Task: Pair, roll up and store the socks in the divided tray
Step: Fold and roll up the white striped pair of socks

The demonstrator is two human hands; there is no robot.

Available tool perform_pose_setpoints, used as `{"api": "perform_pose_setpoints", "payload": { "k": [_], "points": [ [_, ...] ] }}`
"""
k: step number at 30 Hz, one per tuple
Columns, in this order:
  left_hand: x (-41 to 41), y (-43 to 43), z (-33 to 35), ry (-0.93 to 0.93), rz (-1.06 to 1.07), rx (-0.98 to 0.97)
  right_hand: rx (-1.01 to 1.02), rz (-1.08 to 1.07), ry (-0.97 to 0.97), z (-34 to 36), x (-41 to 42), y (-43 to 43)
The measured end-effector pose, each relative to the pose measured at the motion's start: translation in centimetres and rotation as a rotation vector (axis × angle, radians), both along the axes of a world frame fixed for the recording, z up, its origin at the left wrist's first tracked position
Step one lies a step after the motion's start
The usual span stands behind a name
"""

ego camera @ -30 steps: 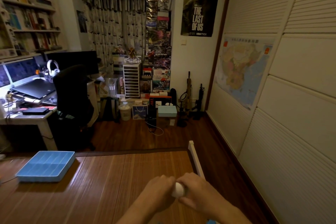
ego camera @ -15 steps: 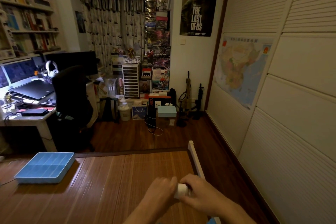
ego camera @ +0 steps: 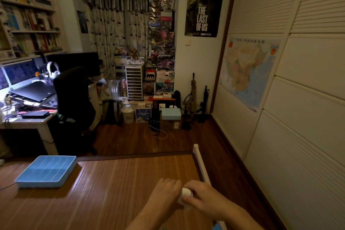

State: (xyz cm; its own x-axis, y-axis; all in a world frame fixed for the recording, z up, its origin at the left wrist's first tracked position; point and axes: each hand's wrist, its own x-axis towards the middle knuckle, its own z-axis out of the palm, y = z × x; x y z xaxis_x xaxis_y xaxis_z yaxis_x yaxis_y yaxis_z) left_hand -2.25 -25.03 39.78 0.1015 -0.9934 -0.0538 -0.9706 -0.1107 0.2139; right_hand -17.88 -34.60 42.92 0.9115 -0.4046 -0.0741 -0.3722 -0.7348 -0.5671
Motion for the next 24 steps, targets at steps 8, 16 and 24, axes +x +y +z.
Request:
{"api": "perform_pose_setpoints", "payload": {
  "k": [8, 16, 24],
  "points": [
    [0.3, 0.1, 0.5, 0.110, 0.023, 0.038, -0.421, 0.111, 0.005, -0.7, 0.3, 0.7],
    [-0.2, 0.3, 1.0, 0.008, 0.013, 0.036, -0.017, -0.017, 0.010, 0.4, 0.1, 0.3],
    [-0.1, 0.5, 1.6, 0.028, 0.000, 0.033, -0.280, 0.059, 0.068, 0.0, 0.3, 0.2]
  ]
}}
